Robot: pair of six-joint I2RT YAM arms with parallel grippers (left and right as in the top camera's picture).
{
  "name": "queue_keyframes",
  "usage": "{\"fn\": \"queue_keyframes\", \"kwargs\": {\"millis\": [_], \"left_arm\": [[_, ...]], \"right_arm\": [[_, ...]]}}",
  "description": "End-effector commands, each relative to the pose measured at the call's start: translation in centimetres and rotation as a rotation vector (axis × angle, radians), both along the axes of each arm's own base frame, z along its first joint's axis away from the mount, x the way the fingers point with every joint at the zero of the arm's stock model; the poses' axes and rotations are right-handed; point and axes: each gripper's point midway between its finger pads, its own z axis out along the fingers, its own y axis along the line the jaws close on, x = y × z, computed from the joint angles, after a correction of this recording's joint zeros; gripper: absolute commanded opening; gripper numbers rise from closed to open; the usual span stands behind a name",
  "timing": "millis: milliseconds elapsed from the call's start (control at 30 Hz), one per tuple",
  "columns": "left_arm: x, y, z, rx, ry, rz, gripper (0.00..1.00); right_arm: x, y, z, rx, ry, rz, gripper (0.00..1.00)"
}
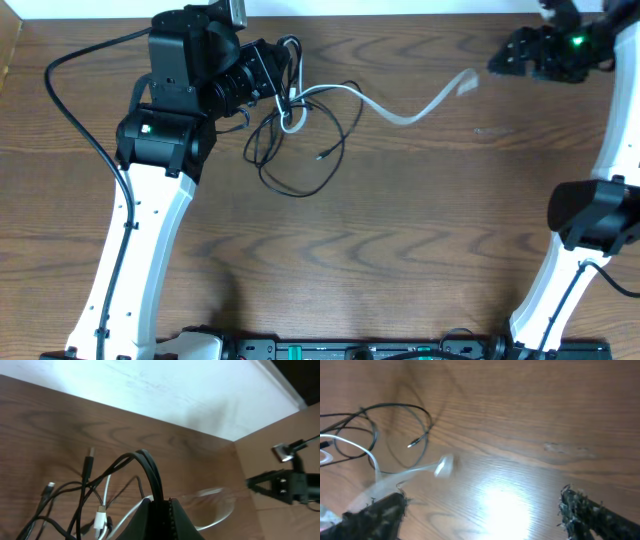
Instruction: Untangle cables
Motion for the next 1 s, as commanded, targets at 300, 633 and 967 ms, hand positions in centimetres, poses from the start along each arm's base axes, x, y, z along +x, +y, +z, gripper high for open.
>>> {"fn": "queue_keyframes", "kwargs": {"millis": [300, 633, 967], "left_arm": [[-1.0, -1.6, 1.8, -0.092, -0.022, -0.089, 0.07], [0.1, -0.9, 2.8, -0.184, -0.002, 0.023, 0.07], [0.6, 2.4, -0.4, -0.42, 0.306, 0.418, 0.07]], "right_arm": [[0.6, 1.0, 2.0, 0.064, -0.067, -0.005, 0.99], [-0.6, 5.4, 2.8, 0.146, -0.077, 0.143, 0.99], [-2.0, 10.3, 1.5, 0.058, -0.036, 0.264, 0.99]]}}
